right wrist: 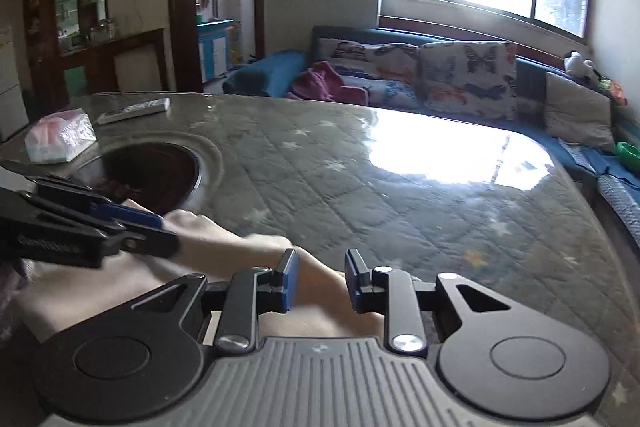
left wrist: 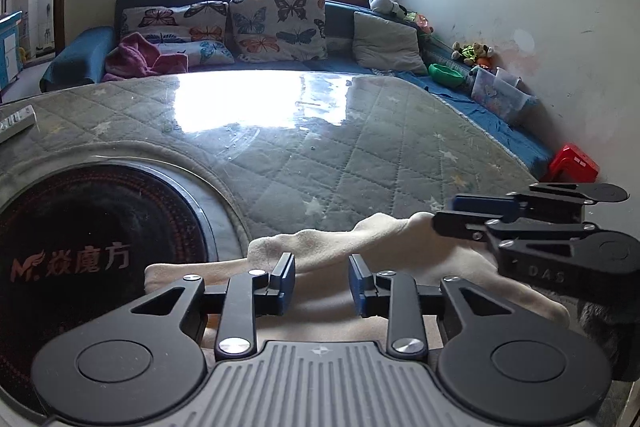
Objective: Fold clothes
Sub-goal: 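Lift the hem with both grippers and fold it over the sweatshirt body, then lay the folded hem down and open both grippers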
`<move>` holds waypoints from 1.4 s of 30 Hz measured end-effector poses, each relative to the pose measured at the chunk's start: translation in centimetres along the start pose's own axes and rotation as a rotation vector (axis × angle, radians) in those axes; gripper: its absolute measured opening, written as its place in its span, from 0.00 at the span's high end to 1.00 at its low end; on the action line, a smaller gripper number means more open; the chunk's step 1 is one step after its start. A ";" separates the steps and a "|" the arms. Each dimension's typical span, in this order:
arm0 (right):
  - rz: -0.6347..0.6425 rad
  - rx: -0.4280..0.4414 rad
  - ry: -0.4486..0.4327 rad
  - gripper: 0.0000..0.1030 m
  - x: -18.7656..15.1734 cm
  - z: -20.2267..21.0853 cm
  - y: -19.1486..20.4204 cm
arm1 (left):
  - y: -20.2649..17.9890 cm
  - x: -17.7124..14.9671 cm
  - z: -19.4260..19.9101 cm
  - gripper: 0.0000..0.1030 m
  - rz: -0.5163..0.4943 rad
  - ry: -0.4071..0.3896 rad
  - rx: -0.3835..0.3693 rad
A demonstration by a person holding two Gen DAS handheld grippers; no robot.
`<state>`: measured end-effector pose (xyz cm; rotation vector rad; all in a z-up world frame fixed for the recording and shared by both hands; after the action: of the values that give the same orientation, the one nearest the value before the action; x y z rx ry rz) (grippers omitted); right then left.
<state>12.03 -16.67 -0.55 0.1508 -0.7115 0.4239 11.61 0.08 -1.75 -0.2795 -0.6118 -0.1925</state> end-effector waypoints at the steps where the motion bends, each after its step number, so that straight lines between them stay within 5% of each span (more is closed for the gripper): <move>1: 0.000 0.003 0.006 0.76 0.2 -0.4 0.2 | 0.0 0.1 -0.3 0.69 0.004 0.004 0.002; 7: -0.018 0.000 0.071 0.75 0.4 -3.4 0.3 | 0.3 0.3 -1.1 0.69 0.024 0.007 0.003; 15: 0.045 -0.017 0.011 0.70 -0.5 0.4 0.6 | -0.6 -1.0 1.7 0.65 0.002 -0.032 -0.003; 19: 0.107 -0.047 -0.015 0.57 -2.0 2.0 1.7 | -1.7 -2.8 3.4 0.55 -0.025 -0.055 0.001; 31: 0.077 -0.220 -0.042 0.19 -5.8 1.6 2.2 | -1.4 -6.8 3.8 0.54 0.006 -0.054 0.047; 42: 0.163 -0.376 -0.069 0.01 -8.6 3.4 1.4 | -0.6 -6.6 4.2 0.53 0.034 -0.068 0.049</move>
<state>3.56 -19.12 -3.62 -0.2493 -0.8626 0.4339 3.90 1.44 -2.27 -0.2497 -0.6780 -0.1358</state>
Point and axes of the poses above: each gripper's, at about its wrist camera, not at the fingertips, and z roughly against the way its jaws point, y to its left, x to its top, the point moved 1 cm from there along -z, roughly the way its jaws point, and after that the axes turned 12 degrees about y, right-handed, at the moved point
